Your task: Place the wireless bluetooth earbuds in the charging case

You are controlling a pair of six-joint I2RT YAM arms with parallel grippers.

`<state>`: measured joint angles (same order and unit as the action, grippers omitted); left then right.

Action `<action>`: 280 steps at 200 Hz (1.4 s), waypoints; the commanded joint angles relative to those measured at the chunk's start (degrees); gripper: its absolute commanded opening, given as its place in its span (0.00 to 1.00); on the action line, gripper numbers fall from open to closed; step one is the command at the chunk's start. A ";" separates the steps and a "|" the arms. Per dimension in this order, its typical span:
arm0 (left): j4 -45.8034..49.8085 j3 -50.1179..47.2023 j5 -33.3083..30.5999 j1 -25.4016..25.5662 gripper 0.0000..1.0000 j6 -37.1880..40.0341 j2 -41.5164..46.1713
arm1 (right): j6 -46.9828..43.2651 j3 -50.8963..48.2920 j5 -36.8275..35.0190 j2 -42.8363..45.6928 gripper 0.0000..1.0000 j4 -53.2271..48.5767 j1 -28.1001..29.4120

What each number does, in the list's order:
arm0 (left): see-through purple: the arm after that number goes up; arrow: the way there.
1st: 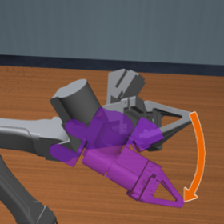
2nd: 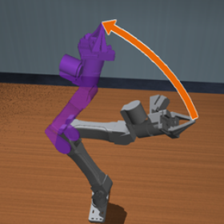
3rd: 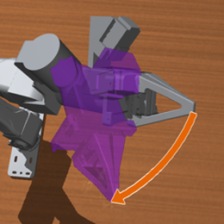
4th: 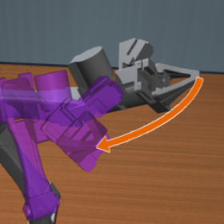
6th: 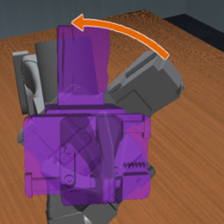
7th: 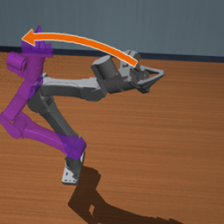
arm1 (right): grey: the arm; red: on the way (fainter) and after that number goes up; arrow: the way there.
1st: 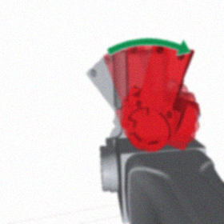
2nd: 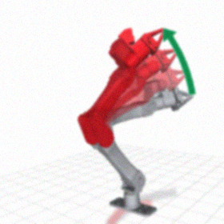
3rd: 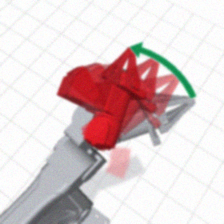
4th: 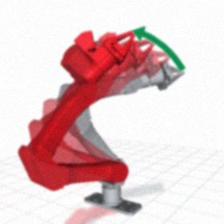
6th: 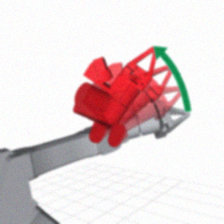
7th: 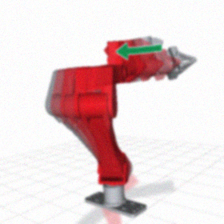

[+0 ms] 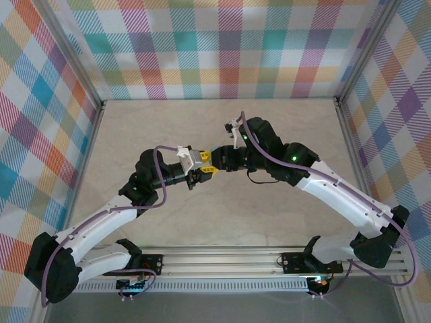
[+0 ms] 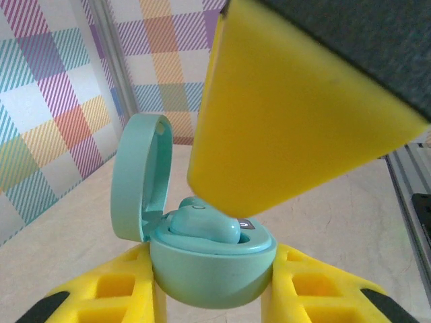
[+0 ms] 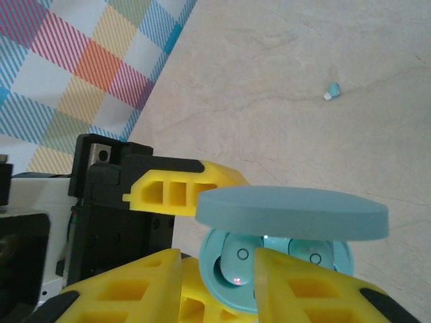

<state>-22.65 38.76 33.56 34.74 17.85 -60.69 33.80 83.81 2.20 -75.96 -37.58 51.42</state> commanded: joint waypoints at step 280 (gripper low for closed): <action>0.83 -4.95 -5.01 0.59 0.13 -7.08 13.04 | -4.19 17.88 19.22 -10.89 0.39 -4.25 -9.85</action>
<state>-20.95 33.78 26.98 34.76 11.31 -48.66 30.76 98.13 14.17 -84.49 -41.74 41.67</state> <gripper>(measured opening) 0.319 0.392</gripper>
